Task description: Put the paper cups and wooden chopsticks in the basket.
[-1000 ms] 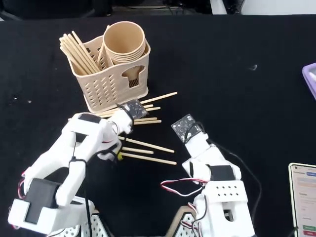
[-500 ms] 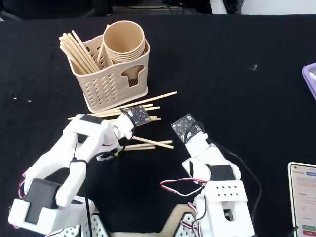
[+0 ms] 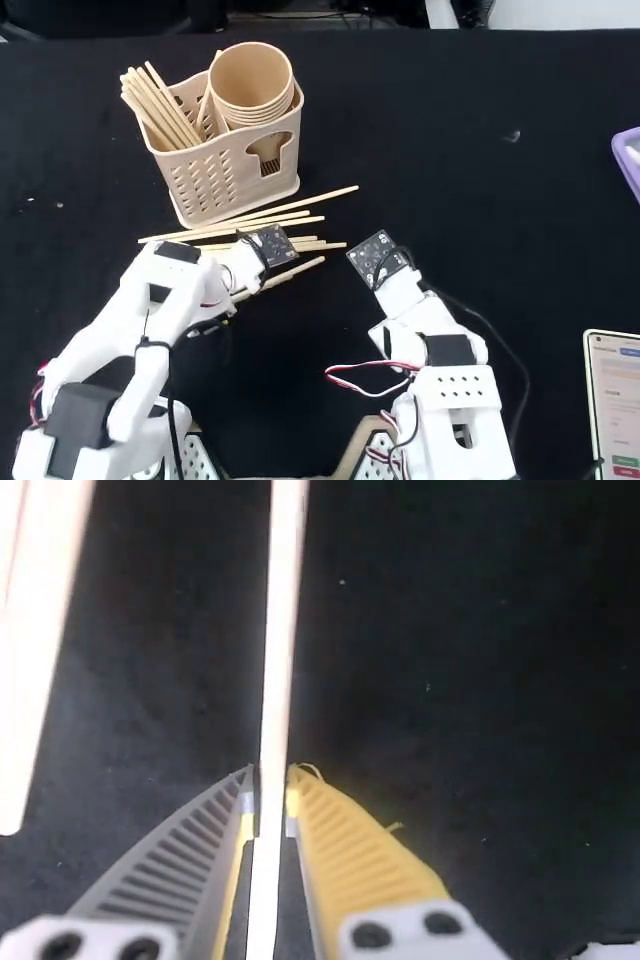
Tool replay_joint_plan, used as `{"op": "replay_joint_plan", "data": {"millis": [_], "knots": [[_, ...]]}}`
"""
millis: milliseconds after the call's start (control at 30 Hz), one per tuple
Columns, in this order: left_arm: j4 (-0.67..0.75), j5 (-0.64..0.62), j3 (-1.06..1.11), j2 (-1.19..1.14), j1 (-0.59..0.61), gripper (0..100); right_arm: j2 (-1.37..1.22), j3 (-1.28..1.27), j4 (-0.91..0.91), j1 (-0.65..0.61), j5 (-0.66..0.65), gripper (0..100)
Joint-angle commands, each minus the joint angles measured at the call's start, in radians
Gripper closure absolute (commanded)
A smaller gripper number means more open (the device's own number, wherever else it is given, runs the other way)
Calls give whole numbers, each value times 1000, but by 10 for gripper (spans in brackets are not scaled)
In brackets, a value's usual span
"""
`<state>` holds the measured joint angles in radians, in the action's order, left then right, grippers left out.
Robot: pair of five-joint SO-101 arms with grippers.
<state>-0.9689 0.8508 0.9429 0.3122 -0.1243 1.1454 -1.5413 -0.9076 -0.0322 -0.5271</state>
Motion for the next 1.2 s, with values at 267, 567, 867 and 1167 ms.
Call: {"op": "replay_joint_plan", "data": {"millis": [267, 567, 867, 1167], "knots": [[-351, 43, -36, 400, 7, 970, 22, 4, 21, 17, 9, 744], [-370, -157, -114, 885, 157, 970, 22, 4, 21, 17, 9, 744], [-57, -583, -237, 1054, 166, 970, 22, 4, 23, 17, 9, 744], [511, -930, -246, 891, 166, 970, 22, -2, 23, 14, 6, 744]]}}
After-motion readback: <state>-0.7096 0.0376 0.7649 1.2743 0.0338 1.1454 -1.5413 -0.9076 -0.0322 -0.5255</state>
